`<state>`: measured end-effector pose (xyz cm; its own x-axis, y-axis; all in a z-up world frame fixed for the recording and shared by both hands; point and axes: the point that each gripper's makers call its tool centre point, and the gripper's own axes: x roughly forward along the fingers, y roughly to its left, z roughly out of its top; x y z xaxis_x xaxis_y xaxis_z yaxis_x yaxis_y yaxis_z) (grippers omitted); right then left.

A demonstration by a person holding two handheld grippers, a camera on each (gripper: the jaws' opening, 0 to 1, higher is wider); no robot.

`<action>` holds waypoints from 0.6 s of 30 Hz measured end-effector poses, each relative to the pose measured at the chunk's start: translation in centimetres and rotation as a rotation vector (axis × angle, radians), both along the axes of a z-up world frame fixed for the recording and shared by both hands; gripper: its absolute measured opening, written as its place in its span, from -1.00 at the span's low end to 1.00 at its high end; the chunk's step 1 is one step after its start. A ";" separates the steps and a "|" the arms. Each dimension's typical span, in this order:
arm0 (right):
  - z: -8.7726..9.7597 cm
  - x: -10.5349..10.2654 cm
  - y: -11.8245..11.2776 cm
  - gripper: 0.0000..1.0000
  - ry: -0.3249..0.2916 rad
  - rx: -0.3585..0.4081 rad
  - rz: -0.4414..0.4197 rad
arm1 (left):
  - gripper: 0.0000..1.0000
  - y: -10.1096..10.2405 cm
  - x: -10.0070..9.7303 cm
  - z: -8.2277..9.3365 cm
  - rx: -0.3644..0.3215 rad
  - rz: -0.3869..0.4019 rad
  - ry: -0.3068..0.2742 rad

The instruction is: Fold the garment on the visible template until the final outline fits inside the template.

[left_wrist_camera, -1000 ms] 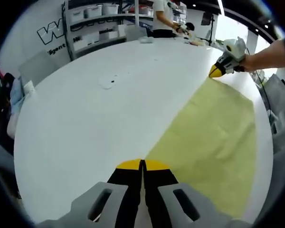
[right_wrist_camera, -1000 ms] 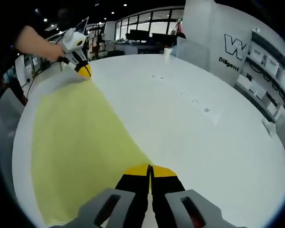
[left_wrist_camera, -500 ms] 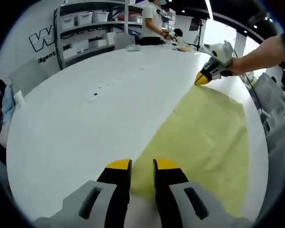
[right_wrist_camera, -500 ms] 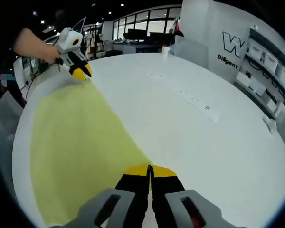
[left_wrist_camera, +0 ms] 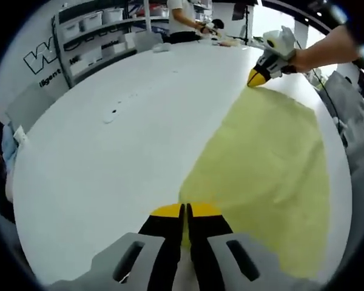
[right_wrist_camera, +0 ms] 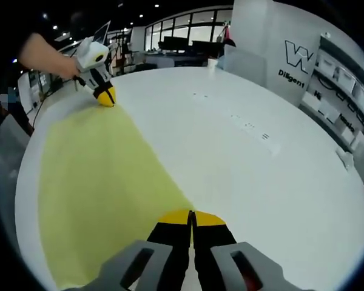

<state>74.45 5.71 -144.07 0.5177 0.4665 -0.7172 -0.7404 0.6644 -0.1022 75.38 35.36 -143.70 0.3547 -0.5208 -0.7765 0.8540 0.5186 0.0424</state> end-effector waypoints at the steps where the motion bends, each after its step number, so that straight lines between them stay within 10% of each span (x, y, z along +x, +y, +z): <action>1: 0.0 0.0 0.0 -1.00 -0.001 0.000 -0.001 | -0.87 0.0 0.1 0.0 -0.004 0.013 0.005; 12: 0.4 0.3 -1.3 -1.00 -0.001 0.035 -0.092 | -0.88 1.7 1.0 1.1 -0.114 0.201 0.057; 18: 0.7 0.5 -1.6 -1.00 -0.008 0.056 -0.108 | -0.88 1.6 0.6 1.0 -0.107 0.177 0.035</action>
<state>74.98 4.13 -143.36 0.5727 0.4470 -0.6871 -0.6636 0.7450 -0.0684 75.99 36.99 -142.74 0.4221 -0.5328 -0.7335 0.7492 0.6606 -0.0487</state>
